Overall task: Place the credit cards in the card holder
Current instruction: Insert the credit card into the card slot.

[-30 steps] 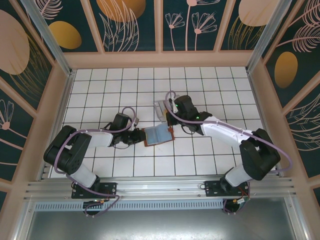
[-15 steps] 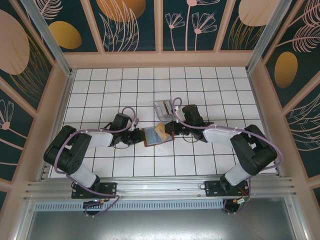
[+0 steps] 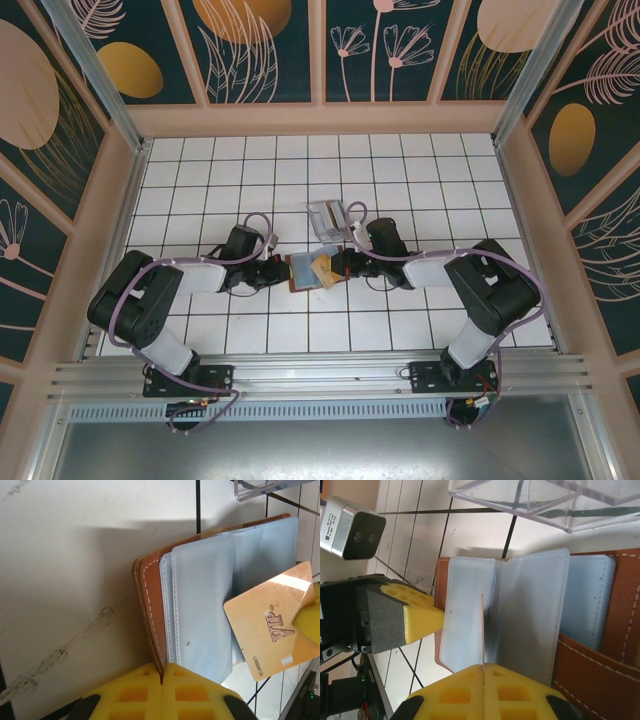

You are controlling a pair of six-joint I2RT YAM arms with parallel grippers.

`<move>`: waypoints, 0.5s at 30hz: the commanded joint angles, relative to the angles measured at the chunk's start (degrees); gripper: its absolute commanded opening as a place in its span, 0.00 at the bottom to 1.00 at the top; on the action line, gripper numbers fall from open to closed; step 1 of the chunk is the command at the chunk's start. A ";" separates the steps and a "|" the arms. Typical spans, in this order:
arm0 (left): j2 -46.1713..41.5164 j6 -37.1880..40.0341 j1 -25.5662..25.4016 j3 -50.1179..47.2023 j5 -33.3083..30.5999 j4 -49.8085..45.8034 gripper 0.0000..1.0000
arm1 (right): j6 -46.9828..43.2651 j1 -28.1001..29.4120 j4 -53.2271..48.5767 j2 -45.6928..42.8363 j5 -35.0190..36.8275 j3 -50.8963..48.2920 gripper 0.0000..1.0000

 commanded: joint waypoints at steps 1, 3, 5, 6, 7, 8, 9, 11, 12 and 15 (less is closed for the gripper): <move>1.64 0.73 0.22 0.65 -0.91 -2.15 0.00 | 1.92 -1.07 4.08 0.99 -1.14 -1.38 0.00; 1.82 0.48 0.23 0.60 -0.26 -1.69 0.00 | 2.93 -1.30 6.09 0.70 -0.81 -2.81 0.00; 1.57 0.72 0.23 0.45 -0.99 -2.01 0.00 | 3.40 -1.60 7.54 1.22 -1.18 -3.48 0.00; 1.66 0.70 0.27 0.46 -1.14 -2.11 0.00 | 3.94 -1.70 8.14 1.28 -1.12 -3.81 0.00; 1.82 0.62 0.31 0.62 -0.99 -2.12 0.00 | 4.39 -1.75 8.65 1.21 -1.02 -4.26 0.00; 2.05 0.49 0.27 0.71 -0.60 -2.06 0.00 | 4.79 -1.70 9.17 0.96 -0.93 -4.74 0.00; 2.17 0.52 0.23 0.87 -0.36 -2.04 0.00 | 5.06 -1.71 9.82 1.06 -1.02 -4.98 0.00; 2.11 0.80 0.27 0.91 -0.80 -2.15 0.00 | 5.13 -1.79 10.60 2.34 -2.48 -4.60 0.00; 2.17 0.81 0.27 0.87 -1.01 -2.13 0.00 | 5.36 -1.76 10.60 3.28 -3.28 -4.06 0.00; 2.77 0.22 0.28 0.97 -0.02 -1.47 0.00 | 7.11 -1.72 13.09 4.69 -4.28 -4.24 0.00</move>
